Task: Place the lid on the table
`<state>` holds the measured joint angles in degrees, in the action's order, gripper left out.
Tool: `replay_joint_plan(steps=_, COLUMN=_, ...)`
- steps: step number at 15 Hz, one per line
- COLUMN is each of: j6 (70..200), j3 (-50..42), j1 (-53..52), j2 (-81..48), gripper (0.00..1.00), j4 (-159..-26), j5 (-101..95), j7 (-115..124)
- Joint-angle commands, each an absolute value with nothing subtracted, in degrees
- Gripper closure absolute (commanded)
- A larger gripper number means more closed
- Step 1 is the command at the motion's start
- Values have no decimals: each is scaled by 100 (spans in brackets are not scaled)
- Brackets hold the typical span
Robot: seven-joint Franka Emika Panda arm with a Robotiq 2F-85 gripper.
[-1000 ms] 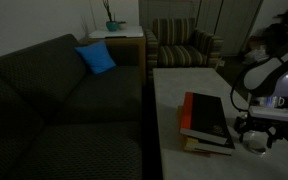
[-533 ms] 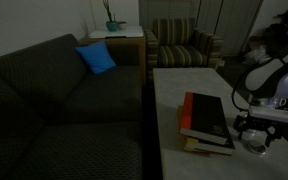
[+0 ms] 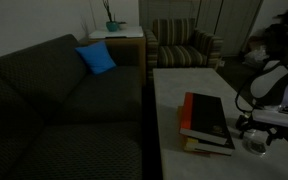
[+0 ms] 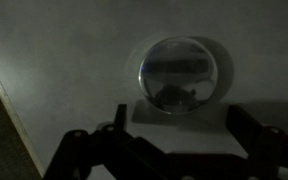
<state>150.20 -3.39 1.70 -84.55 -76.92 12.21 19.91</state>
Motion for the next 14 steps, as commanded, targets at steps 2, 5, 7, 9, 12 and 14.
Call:
replay_joint_plan(steps=2, j6=15914, j3=-478, j1=43, j2=-8204, gripper=0, j4=-8421, j5=1197, j7=1969)
replay_joint_plan(steps=5, j6=16462, j3=-549, j1=-7, j2=-8047, gripper=0, j4=-8818, j5=1210, j7=1970)
replay_joint_plan(steps=7, j6=16890, j3=-652, j1=-69, j2=-7969, gripper=0, j4=-9091, j5=1224, j7=1995)
replay_joint_plan(steps=9, j6=17207, j3=-736, j1=-115, j2=-7961, gripper=0, j4=-9242, j5=1282, j7=1966)
replay_joint_plan(steps=12, j6=17502, j3=-828, j1=-185, j2=-7888, gripper=0, j4=-9472, j5=1290, j7=1935)
replay_joint_plan(steps=14, j6=17620, j3=-870, j1=-234, j2=-7831, gripper=0, j4=-9601, j5=1299, j7=1930)
